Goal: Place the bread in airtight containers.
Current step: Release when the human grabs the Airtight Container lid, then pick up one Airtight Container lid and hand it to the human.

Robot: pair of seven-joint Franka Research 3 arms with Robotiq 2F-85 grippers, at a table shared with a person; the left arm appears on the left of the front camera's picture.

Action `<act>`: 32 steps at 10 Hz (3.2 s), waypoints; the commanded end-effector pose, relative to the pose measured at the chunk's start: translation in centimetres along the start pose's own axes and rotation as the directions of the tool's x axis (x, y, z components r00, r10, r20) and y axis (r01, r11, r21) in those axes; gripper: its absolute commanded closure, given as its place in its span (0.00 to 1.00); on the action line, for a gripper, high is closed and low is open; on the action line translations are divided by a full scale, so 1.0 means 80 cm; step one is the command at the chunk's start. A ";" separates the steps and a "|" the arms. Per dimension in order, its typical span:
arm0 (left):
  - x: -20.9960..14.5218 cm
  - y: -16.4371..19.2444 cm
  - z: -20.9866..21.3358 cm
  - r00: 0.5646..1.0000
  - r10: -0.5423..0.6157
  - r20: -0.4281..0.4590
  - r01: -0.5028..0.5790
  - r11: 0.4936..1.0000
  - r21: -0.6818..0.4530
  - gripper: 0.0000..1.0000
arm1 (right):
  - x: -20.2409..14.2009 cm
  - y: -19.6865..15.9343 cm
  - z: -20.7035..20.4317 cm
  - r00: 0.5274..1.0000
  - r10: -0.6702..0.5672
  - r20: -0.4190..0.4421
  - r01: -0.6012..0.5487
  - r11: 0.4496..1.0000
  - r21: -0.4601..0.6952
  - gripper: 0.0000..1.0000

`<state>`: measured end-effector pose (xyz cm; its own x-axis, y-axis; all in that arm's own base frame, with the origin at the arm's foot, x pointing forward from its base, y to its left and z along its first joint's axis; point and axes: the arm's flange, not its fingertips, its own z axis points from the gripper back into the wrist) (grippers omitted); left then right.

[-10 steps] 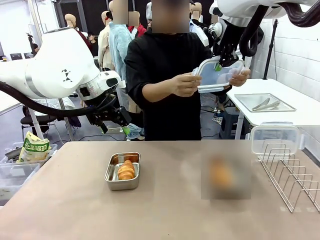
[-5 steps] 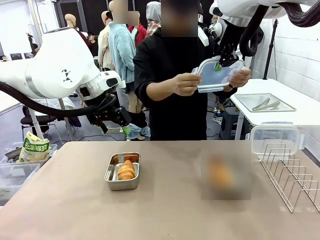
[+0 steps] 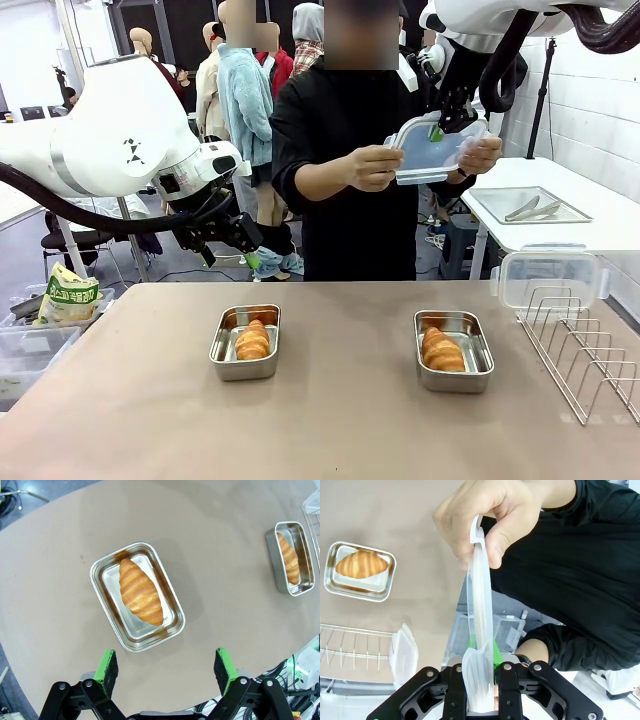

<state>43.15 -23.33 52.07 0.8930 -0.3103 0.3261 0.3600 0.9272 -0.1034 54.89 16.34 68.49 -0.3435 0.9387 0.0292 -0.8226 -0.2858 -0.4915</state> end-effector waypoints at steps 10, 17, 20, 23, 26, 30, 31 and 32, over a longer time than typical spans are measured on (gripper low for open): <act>-0.001 0.001 0.002 1.000 0.002 0.002 -0.002 1.000 0.002 0.00 | -0.001 0.001 0.000 1.000 -0.004 -0.004 0.004 1.000 0.011 0.00; -0.001 0.001 0.002 1.000 0.002 0.002 -0.002 1.000 0.002 0.00 | -0.001 0.002 -0.003 1.000 -0.002 -0.002 0.002 1.000 0.014 0.00; -0.001 0.001 0.002 1.000 0.002 0.002 -0.002 1.000 0.002 0.00 | -0.001 0.002 -0.003 1.000 -0.002 -0.002 0.002 1.000 0.014 0.00; -0.001 0.001 0.002 1.000 0.002 0.002 -0.002 1.000 0.002 0.00 | -0.001 0.002 -0.003 1.000 -0.002 -0.002 0.002 1.000 0.014 0.00; -0.001 0.001 0.002 1.000 0.002 0.002 -0.002 1.000 0.002 0.00 | -0.001 0.002 -0.003 1.000 -0.002 -0.002 0.002 1.000 0.014 0.00; -0.001 0.001 0.002 1.000 0.002 0.002 -0.002 1.000 0.002 0.00 | -0.001 0.002 -0.003 1.000 -0.002 -0.002 0.002 1.000 0.014 0.00; -0.001 0.001 0.002 1.000 0.002 0.002 -0.002 1.000 0.002 0.00 | -0.001 0.002 -0.003 1.000 -0.002 -0.002 0.002 1.000 0.014 0.00; -0.001 0.001 0.002 1.000 0.002 0.002 -0.002 1.000 0.002 0.00 | -0.001 0.002 -0.003 1.000 -0.002 -0.002 0.002 1.000 0.014 0.00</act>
<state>43.15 -23.33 52.07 0.8930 -0.3103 0.3261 0.3599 0.9272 -0.1034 54.93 16.37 68.33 -0.3437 0.9389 0.0188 -0.8330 -0.2955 -0.4678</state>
